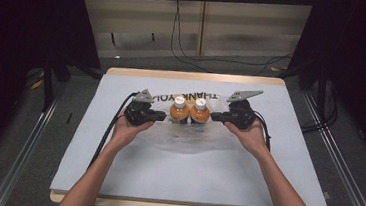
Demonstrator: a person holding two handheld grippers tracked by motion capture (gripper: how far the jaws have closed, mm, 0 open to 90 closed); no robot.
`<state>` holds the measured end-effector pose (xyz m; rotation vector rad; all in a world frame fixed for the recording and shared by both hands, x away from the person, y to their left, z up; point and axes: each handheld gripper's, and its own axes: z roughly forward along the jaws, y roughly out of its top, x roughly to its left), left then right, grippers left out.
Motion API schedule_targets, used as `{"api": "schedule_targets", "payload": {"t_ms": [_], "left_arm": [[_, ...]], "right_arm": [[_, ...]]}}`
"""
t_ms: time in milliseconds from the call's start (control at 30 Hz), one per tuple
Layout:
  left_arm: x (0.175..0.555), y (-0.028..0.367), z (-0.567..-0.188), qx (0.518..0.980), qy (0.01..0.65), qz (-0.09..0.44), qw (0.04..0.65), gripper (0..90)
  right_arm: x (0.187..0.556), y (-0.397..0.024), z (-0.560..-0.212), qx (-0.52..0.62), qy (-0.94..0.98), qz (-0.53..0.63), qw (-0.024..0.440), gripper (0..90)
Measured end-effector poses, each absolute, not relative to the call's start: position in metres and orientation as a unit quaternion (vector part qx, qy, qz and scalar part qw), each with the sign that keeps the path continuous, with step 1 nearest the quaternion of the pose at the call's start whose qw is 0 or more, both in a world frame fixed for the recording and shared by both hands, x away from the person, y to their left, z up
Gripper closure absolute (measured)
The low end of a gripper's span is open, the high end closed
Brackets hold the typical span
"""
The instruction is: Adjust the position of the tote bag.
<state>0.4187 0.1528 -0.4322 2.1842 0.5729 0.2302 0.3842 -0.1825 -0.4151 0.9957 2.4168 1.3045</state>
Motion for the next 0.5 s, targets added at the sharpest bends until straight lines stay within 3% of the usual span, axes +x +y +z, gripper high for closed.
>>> {"api": "schedule_targets", "payload": {"t_ms": [500], "left_arm": [[0.427, 0.136, -0.462, 0.916, 0.216, 0.1, 0.324, 86.6]], "right_arm": [[0.41, -0.168, -0.457, 0.338, 0.88, 0.32, 0.097, 90.0]]}}
